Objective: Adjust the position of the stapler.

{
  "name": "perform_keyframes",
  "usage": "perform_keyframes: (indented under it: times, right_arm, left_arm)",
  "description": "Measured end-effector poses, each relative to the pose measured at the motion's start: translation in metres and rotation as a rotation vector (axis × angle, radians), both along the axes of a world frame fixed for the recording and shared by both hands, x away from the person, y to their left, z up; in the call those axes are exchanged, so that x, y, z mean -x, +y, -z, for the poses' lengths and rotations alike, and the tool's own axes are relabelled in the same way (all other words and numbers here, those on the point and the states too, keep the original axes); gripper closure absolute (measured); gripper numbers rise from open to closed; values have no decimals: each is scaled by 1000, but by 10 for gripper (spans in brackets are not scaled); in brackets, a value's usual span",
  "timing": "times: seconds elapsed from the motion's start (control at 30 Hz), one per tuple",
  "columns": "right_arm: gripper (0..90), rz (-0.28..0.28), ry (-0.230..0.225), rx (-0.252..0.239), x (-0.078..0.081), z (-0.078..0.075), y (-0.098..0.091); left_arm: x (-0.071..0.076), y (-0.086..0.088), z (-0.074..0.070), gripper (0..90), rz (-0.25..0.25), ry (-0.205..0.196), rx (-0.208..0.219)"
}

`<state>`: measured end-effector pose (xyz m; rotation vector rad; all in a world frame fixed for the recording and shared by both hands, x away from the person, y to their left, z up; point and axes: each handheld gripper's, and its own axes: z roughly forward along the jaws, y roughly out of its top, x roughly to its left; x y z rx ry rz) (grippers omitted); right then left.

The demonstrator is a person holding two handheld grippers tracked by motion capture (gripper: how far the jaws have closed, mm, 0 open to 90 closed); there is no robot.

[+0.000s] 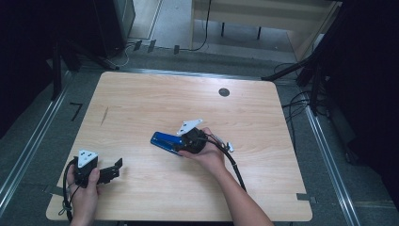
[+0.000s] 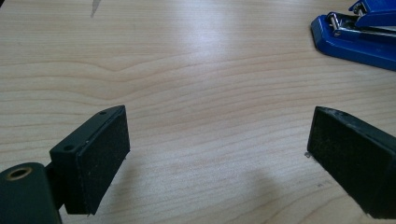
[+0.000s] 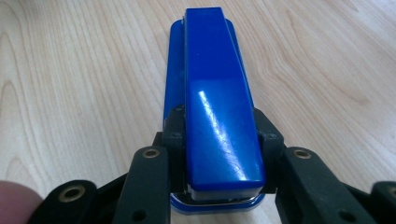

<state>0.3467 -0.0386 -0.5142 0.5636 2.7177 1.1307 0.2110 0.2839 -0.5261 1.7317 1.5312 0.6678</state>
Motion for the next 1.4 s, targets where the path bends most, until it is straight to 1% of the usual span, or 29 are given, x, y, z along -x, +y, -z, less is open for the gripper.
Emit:
perform_keyframes:
  times: [0.2, 0.23, 0.3, 0.37, 0.4, 0.43, 0.57, 0.6, 0.73, 0.8, 0.9, 1.03, 1.1, 1.17, 1.23, 1.3, 1.33, 1.4]
  right_arm:
    - [671, 26, 6, -8, 6, 1, -5]
    - [672, 40, 14, -13, 10, 0, -7]
    - [672, 41, 12, -18, 11, -1, -8]
    - [673, 43, -3, -21, 17, -6, -11]
    - [673, 43, -3, -21, 17, -6, -11]
    - [673, 35, -4, -18, 20, -8, -13]
    - [673, 35, -2, -17, 26, -7, -18]
    - [673, 31, -9, -19, 27, -7, -20]
    - [673, 31, -13, -24, 31, -6, -23]
    - [673, 31, -15, -28, 36, -5, -27]
    - [673, 27, -18, -28, 39, -5, -30]
    - [672, 23, -20, -32, 43, -4, -34]
    - [672, 23, -18, -27, 47, -4, -39]
    - [672, 22, -14, -31, 50, -3, -43]
    - [672, 22, -14, -34, 51, -2, -45]
    - [672, 31, -7, -45, 56, 1, -52]
    - [672, 31, -7, -45, 56, 1, -52]
    - [672, 34, -3, -48, 60, 2, -56]
  left_arm:
    - [2, 1, 0, 61, 7, -5, 10]
    - [2, 1, 0, 61, 10, -3, 9]
    - [2, 0, 0, 61, 7, 2, 7]
    - [1, 0, 0, 61, 12, 7, 4]
    - [1, 0, 0, 61, 12, 7, 2]
    - [0, -1, 0, 61, 13, 10, -2]
    - [1, -1, 0, 61, 14, 4, 1]
    - [1, -1, 0, 62, 14, 2, 2]
    - [1, -1, 0, 61, 16, 3, -5]
    - [2, -3, 0, 61, 20, -8, -23]
    - [2, -5, 0, 62, 30, -9, -43]
    - [3, -5, 0, 62, 32, -15, -38]
    - [4, -5, 0, 61, 31, -19, -29]
    - [4, -5, 0, 61, 26, -30, -31]
    - [5, -5, -1, 61, 25, -32, -38]
    - [6, -7, -1, 61, 22, -38, -44]
    - [6, -9, -2, 61, 30, -37, -30]
    - [8, -17, -6, 61, 53, -52, -25]
